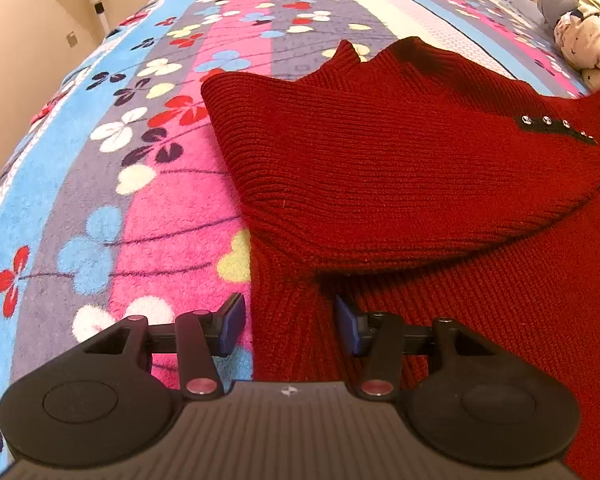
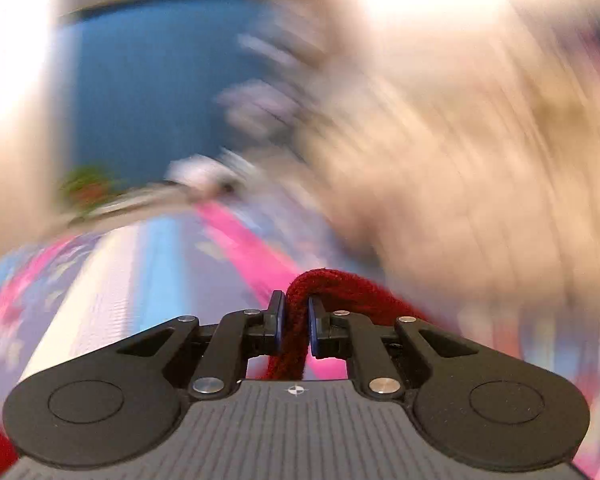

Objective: Fold small clothes

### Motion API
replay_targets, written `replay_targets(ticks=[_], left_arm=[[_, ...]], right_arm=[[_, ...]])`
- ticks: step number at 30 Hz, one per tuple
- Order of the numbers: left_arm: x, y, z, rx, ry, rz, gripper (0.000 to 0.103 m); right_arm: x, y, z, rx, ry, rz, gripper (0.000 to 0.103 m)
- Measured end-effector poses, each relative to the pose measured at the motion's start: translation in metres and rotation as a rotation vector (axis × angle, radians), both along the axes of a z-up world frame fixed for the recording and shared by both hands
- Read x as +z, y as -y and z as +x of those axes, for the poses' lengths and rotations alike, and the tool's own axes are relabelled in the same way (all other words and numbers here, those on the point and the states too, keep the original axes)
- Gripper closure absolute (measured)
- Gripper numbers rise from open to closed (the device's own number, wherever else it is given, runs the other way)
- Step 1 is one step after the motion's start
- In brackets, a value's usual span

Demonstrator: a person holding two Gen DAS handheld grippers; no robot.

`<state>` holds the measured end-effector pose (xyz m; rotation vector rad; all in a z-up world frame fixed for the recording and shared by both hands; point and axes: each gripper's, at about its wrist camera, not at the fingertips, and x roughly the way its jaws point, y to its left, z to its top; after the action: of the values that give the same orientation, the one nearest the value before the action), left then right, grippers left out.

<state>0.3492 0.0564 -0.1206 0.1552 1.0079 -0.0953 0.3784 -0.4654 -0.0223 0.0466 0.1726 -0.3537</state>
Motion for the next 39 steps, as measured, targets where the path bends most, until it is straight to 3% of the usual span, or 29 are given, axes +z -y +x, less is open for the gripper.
replay_targets(ticks=[2,4,6,9,13,15,17,19,20,22,23,24,25,28,30,32,33,34,36,39], left_arm=[[0.001,-0.002,0.000,0.003,-0.002,-0.011,0.048],[0.001,-0.007,0.000,0.015,-0.013,-0.036,0.048],[0.003,-0.012,0.000,0.026,-0.024,-0.061,0.047],[0.008,-0.019,0.000,0.042,-0.039,-0.095,0.047],[0.025,-0.029,-0.001,0.049,-0.010,-0.162,0.047],[0.037,-0.035,-0.002,0.064,0.022,-0.211,0.047],[0.047,-0.041,-0.002,0.093,0.064,-0.282,0.048],[0.053,-0.049,-0.001,0.125,0.106,-0.382,0.051],[0.053,-0.052,0.000,0.141,0.118,-0.435,0.057],[0.047,-0.053,0.003,0.171,0.111,-0.537,0.059],[0.043,-0.052,0.005,0.183,0.105,-0.574,0.059],[0.039,-0.051,0.007,0.194,0.101,-0.599,0.059],[0.034,-0.049,0.011,0.204,0.095,-0.618,0.059],[0.012,-0.044,0.025,0.233,0.046,-0.648,0.054],[0.001,-0.039,0.029,0.243,0.040,-0.644,0.053],[0.002,-0.029,0.031,0.212,0.068,-0.592,0.055],[0.002,-0.024,0.033,0.194,0.075,-0.564,0.058],[0.004,-0.020,0.033,0.169,0.087,-0.540,0.089],[0.011,-0.018,0.029,0.148,0.127,-0.498,0.100],[0.035,-0.027,0.022,0.166,0.238,-0.489,0.100]], right_arm=[[0.018,-0.082,-0.018,0.277,0.057,-0.214,0.091],[0.012,-0.165,-0.040,0.550,0.014,-0.330,0.088],[-0.010,-0.221,-0.052,0.749,-0.157,-0.281,0.081],[-0.046,-0.263,-0.070,0.909,-0.419,-0.237,0.078],[-0.045,-0.249,-0.103,0.864,-0.540,-0.264,0.078],[-0.028,-0.223,-0.119,0.808,-0.551,-0.254,0.072],[-0.016,-0.196,-0.135,0.741,-0.560,-0.230,0.057],[-0.014,-0.161,-0.147,0.640,-0.592,-0.168,0.054],[-0.017,-0.143,-0.151,0.578,-0.614,-0.114,0.054],[-0.035,-0.107,-0.162,0.441,-0.651,0.043,0.054],[-0.047,-0.094,-0.167,0.377,-0.692,0.131,0.054],[-0.060,-0.083,-0.169,0.313,-0.797,0.181,0.055],[-0.066,-0.078,-0.169,0.259,-0.836,0.195,0.057],[-0.071,-0.071,-0.167,0.244,-0.823,0.260,0.055],[-0.076,-0.079,-0.168,0.254,-0.834,0.216,0.054],[-0.075,-0.081,-0.167,0.258,-0.831,0.175,0.054],[-0.075,-0.081,-0.169,0.255,-0.828,0.172,0.054],[-0.075,-0.083,-0.167,0.254,-0.827,0.173,0.054],[-0.074,-0.081,-0.162,0.253,-0.825,0.176,0.054],[-0.074,-0.082,-0.159,0.253,-0.825,0.173,0.054]])
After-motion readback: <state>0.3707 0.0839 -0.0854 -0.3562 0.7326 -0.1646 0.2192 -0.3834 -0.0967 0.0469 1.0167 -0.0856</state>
